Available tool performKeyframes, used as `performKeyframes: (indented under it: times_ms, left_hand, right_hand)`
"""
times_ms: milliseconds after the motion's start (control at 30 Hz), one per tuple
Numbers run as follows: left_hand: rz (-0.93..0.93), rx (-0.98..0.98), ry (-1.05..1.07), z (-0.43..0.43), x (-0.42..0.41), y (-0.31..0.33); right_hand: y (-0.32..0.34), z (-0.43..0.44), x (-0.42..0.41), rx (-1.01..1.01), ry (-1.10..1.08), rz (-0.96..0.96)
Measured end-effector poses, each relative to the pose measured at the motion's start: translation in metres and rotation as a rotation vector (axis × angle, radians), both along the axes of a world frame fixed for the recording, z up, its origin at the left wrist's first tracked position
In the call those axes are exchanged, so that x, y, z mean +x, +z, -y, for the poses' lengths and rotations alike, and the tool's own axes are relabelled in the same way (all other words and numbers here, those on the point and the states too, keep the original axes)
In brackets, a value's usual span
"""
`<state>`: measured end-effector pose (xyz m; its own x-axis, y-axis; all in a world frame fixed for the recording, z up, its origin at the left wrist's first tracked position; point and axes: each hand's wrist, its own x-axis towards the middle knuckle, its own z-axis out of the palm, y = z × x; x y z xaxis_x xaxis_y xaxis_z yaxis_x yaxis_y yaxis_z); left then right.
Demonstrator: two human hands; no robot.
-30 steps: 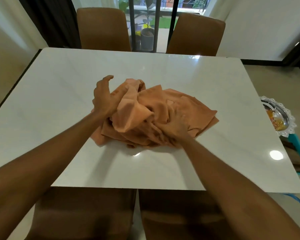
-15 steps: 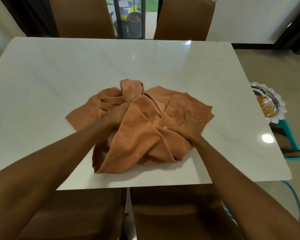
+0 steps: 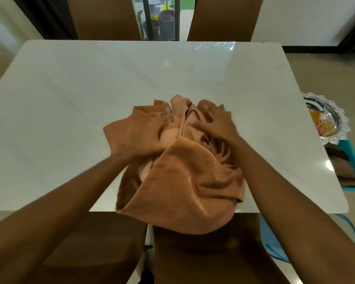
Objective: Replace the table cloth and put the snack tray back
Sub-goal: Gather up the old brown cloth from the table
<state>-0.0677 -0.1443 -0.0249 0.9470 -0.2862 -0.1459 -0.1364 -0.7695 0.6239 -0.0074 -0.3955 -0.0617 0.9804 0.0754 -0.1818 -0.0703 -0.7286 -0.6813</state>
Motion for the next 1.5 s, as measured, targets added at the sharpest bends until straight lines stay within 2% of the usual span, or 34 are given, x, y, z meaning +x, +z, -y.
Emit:
performKeyframes:
  times_ms: [67,100,167,233,300,400,533,667,767,867,933,1000,1067,1100,1200,1267,1500]
  left_hand:
    - [0.048,-0.096,0.154,-0.02,-0.001,-0.004]
    - [0.05,-0.096,0.32,-0.034,-0.002,-0.009]
    - [-0.09,-0.114,0.688,-0.056,-0.018,-0.014]
    - [-0.281,-0.281,0.918,-0.054,-0.043,-0.021]
    - [-0.459,-0.602,0.97,-0.038,-0.063,-0.027]
    - [-0.552,-0.844,0.849,-0.017,-0.059,-0.039]
    - [-0.588,-0.894,0.708,0.006,-0.045,-0.047]
    - [-0.628,-0.984,0.628,0.022,-0.052,-0.051]
    - [-0.619,-0.971,0.603,0.025,-0.055,-0.054]
    - [-0.508,-0.919,0.66,0.031,-0.062,-0.055]
    - [-0.497,-0.925,0.689,0.033,-0.066,-0.056]
    - [-0.529,-0.942,0.664,0.037,-0.075,-0.053]
    - [-0.51,-0.875,0.608,0.045,-0.085,-0.046]
    - [-0.513,-0.839,0.6,0.051,-0.089,-0.044]
    - [-0.614,-0.969,0.549,0.066,-0.11,-0.027]
    - [-0.615,-1.056,0.532,0.072,-0.12,-0.025]
    - [-0.548,-1.051,0.399,0.102,-0.146,-0.017]
  right_hand:
    - [-0.002,0.016,0.0,0.047,-0.247,0.045]
    - [-0.006,0.022,-0.004,0.093,-0.319,0.004]
    - [-0.025,0.032,-0.021,0.097,-0.376,-0.094]
    - [-0.036,0.026,-0.044,0.046,-0.372,-0.222]
    - [-0.037,0.012,-0.053,0.056,-0.313,-0.281]
    - [-0.024,-0.01,-0.038,0.223,-0.211,-0.209]
    - [-0.01,-0.04,-0.045,0.291,0.057,-0.293]
    - [-0.014,-0.058,-0.061,0.264,0.085,-0.278]
    - [-0.015,-0.058,-0.065,0.185,0.118,-0.325]
    - [-0.011,-0.058,-0.073,0.139,0.083,-0.332]
    - [-0.008,-0.056,-0.084,0.174,0.049,-0.353]
    - [-0.01,-0.05,-0.101,0.387,-0.001,-0.394]
    - [-0.011,-0.044,-0.121,0.619,-0.099,-0.421]
    - [-0.012,-0.042,-0.132,0.667,-0.128,-0.425]
    - [-0.007,-0.043,-0.165,0.63,-0.163,-0.378]
    - [-0.005,-0.042,-0.182,0.623,-0.229,-0.361]
    - [-0.001,-0.007,-0.208,0.431,-0.403,-0.26]
